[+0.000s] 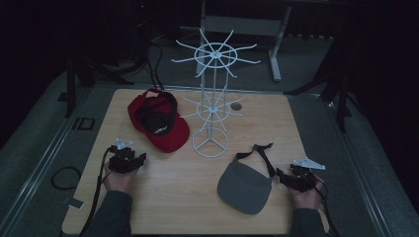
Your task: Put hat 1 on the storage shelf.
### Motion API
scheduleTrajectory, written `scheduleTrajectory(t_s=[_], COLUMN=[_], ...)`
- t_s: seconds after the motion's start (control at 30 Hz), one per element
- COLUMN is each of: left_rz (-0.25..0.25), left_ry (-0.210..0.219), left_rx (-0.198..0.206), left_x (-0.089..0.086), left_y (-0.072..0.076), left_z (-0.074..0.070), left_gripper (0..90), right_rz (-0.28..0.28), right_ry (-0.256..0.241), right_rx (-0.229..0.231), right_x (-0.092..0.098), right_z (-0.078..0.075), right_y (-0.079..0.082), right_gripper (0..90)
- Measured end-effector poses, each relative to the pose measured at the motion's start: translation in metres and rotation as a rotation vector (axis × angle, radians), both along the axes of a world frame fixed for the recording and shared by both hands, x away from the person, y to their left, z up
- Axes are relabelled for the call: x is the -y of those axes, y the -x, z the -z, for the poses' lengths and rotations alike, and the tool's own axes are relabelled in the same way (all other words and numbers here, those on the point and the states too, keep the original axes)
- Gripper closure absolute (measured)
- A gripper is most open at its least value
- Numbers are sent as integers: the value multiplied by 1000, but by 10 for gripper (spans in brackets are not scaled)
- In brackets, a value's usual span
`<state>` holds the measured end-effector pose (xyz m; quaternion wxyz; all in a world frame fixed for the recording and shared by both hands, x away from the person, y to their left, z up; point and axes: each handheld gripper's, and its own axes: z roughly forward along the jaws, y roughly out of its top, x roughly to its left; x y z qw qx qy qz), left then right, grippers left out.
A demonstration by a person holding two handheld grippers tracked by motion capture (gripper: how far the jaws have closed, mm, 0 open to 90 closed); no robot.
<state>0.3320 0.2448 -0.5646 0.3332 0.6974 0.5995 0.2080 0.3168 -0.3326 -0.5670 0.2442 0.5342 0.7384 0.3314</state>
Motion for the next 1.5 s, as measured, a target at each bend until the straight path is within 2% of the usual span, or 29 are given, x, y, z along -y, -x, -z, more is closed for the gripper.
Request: scheduleTrajectory(t_s=[0.23, 0.27, 0.47, 0.5, 0.73, 0.9, 1.1, 1.5], left_rz=[2, 20, 44, 57, 110, 145, 153, 148], left_ry=[6, -2, 1, 31, 45, 72, 114, 105], left_rx=[-1, 5, 45, 59, 66, 64, 55, 36], left_x=[-1, -1, -1, -1, 7, 12, 14, 27], left_y=[-1, -1, 1, 3, 4, 4, 1, -14], left_z=[0, -1, -8, -12, -20, -24, -27, -29], left_gripper=[506, 505, 512, 535, 549, 527, 496, 361], right_rz=[-2, -3, -4, -4, -10, -16, -18, -19], right_ry=[0, 1, 1, 1, 1, 2, 1, 1], right_rx=[0, 0, 0, 0, -2, -4, -5, -5], right_x=[0, 0, 0, 0, -1, -1, -1, -1], right_z=[0, 0, 0, 0, 0, 0, 0, 0], right_y=[0, 0, 0, 0, 0, 0, 0, 0], right_gripper=[361, 359, 356, 356, 341, 329, 324, 321])
